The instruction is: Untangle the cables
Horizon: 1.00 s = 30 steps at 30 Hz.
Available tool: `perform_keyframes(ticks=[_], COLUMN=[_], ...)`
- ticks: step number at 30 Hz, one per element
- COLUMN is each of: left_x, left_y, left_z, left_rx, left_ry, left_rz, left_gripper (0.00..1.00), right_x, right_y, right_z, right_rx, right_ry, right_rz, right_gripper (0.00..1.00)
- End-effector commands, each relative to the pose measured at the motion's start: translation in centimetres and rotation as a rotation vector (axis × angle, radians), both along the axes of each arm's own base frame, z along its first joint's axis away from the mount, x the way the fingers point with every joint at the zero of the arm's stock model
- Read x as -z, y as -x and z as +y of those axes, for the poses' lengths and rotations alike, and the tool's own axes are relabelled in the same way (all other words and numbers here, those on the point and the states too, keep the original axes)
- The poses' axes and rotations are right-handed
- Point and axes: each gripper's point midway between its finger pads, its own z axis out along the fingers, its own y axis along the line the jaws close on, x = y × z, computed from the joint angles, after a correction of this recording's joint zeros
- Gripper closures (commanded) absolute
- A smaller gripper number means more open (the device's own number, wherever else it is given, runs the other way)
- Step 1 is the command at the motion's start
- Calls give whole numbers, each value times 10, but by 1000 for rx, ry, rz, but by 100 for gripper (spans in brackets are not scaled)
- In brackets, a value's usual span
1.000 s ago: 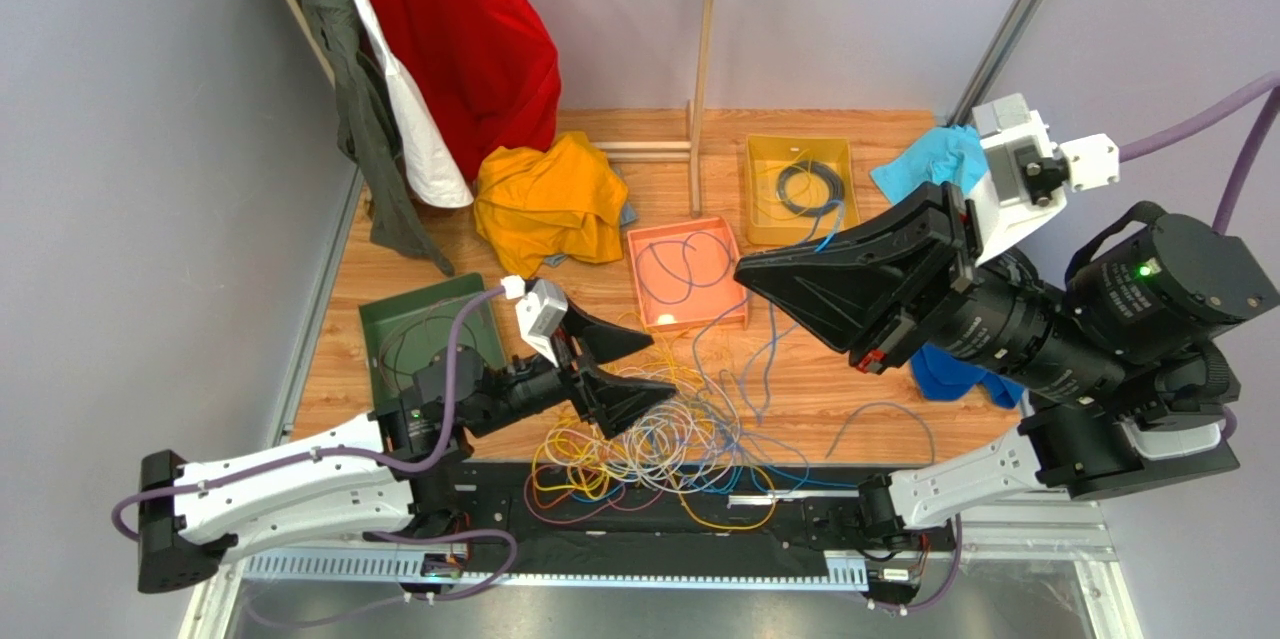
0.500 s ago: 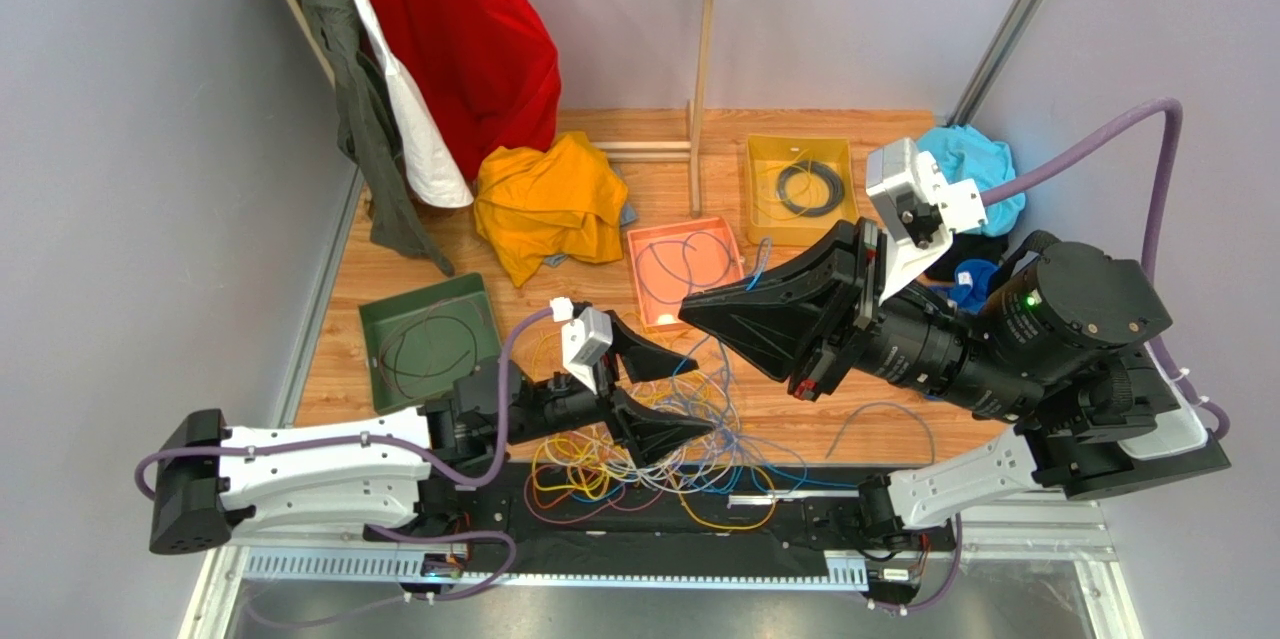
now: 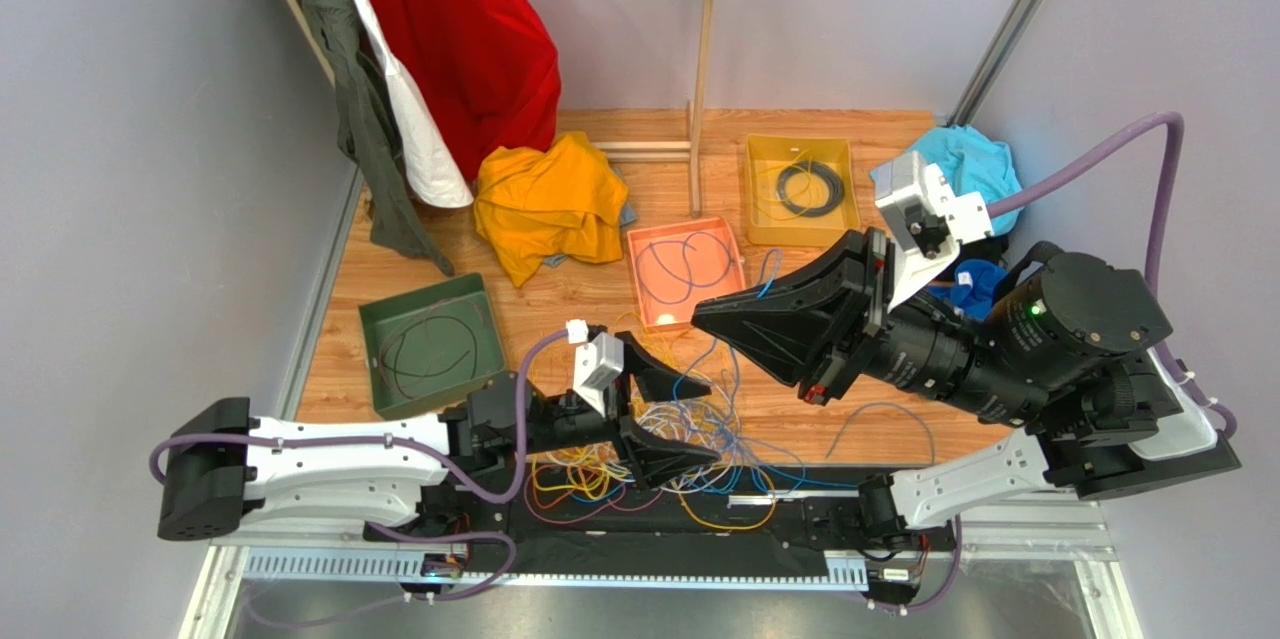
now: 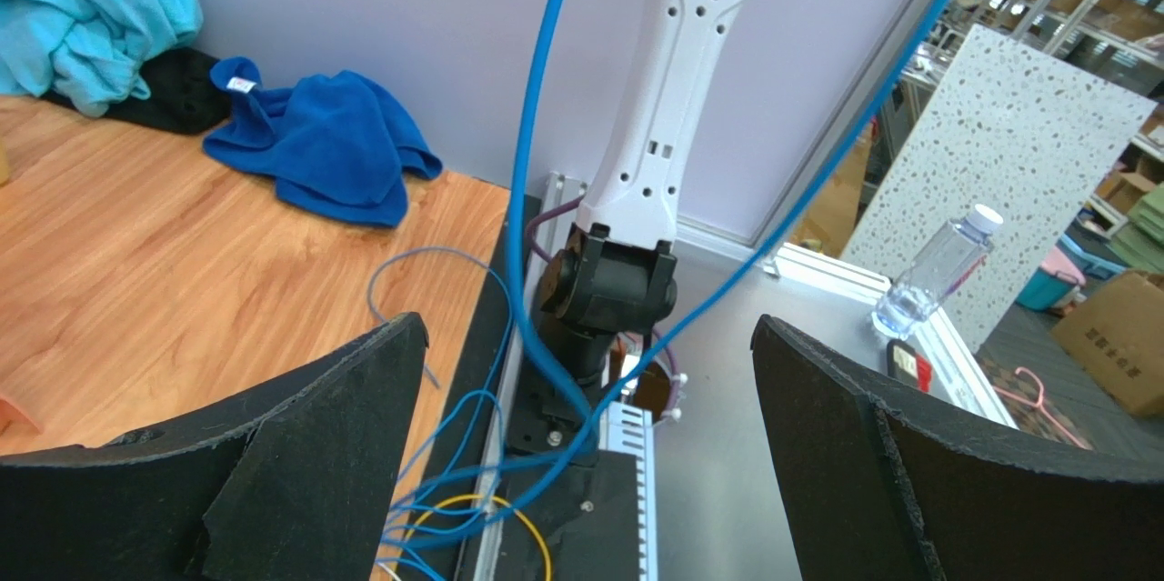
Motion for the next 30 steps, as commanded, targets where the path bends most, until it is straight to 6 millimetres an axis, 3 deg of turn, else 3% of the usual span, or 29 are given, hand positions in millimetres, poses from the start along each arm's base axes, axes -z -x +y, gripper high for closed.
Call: perform_keyframes(ticks=[1, 4, 7, 8, 10, 16, 21, 22, 23, 26, 30], left_x=[-19, -20, -17, -11, -14, -19, -16, -16, -13, -9, -9], left_y=[17, 26, 27, 26, 26, 24, 23, 22, 22, 20, 15], left_z=[10, -2, -21, -25, -30, -36, -40, -40, -40, -39, -36], left_rx=[48, 87, 113, 113, 119, 118, 111, 108, 108, 97, 65], left_ry=[99, 80, 30, -4, -12, -7, -18, -21, -28, -35, -32], left_rz=[-58, -82, -92, -87, -85, -81, -64, -56, -53, -39, -23], left_gripper=[2, 13, 58, 87, 96, 98, 99, 91, 76, 51, 36], right_x=[-14, -10, -6, -5, -1, 7, 12, 13, 12, 11, 8], right_y=[-4, -3, -2, -3, -2, -3, -1, -2, -1, 0, 1], right_z=[-11, -8, -4, -5, -6, -18, -16, -15, -14, -12, -10], right_rx=[15, 16, 13, 14, 12, 12, 3, 5, 1, -6, -8], right_ry=[-71, -73, -67, -67, -67, -97, -89, -84, -83, -80, -76], right_rz=[11, 8, 12, 15, 27, 56, 64, 61, 62, 58, 53], right_gripper=[100, 100, 100, 100, 100, 100, 100, 100, 100, 100, 100])
